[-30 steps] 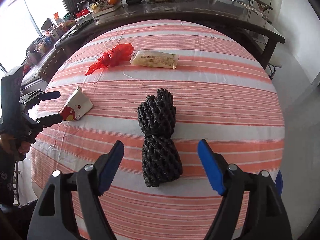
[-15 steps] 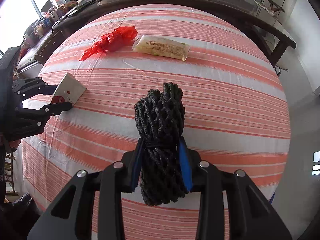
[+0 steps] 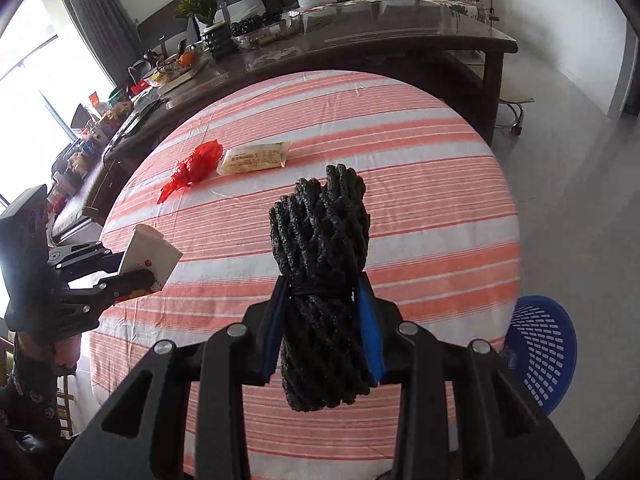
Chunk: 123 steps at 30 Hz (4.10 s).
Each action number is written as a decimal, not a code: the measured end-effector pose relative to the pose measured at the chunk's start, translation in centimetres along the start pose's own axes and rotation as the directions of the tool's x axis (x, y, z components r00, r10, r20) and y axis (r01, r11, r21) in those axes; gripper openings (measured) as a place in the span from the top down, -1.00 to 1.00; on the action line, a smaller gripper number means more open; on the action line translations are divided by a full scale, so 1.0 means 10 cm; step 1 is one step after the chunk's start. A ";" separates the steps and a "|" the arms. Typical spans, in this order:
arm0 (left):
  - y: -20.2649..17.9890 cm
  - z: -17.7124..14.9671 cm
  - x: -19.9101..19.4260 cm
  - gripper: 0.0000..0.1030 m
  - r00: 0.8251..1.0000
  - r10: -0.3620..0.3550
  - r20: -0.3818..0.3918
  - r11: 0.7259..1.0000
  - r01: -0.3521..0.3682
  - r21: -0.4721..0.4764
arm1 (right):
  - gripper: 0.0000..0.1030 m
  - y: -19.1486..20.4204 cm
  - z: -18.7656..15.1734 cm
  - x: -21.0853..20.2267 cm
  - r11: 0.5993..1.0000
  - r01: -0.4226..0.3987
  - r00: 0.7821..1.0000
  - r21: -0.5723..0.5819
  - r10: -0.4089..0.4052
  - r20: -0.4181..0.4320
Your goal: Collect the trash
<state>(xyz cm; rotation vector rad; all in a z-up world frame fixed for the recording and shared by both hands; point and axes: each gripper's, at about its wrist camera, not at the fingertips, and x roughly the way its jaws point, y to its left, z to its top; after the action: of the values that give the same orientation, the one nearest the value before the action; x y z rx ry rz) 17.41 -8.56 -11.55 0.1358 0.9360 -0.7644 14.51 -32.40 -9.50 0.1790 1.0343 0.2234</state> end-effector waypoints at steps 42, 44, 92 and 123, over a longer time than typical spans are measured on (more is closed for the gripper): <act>-2.78 0.92 2.84 -0.83 0.983 -0.125 -0.134 0.985 0.139 0.102 | -0.66 -3.51 -1.15 -0.02 0.831 0.255 0.962 0.494 -0.268 -0.045; -2.77 0.91 2.49 -0.90 0.991 -0.121 -0.064 0.984 0.129 0.124 | -0.77 -3.44 -1.13 -0.13 0.831 0.270 0.953 0.486 -0.304 -0.010; 1.84 0.47 0.72 0.17 0.968 0.249 -0.037 0.969 -0.248 0.011 | -0.91 1.37 -0.48 1.09 0.951 0.069 0.998 -0.303 -0.066 0.019; 1.94 -0.50 -0.35 0.14 0.960 0.279 0.036 0.921 -0.257 -0.293 | 0.62 1.38 0.97 1.97 0.978 0.192 0.980 0.077 -0.195 0.035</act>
<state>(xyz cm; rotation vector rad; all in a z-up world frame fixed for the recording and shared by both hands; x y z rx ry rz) 25.28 9.61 -16.01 -0.0204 0.9211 -0.3716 31.23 -14.24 -17.52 0.1475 1.0112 0.0046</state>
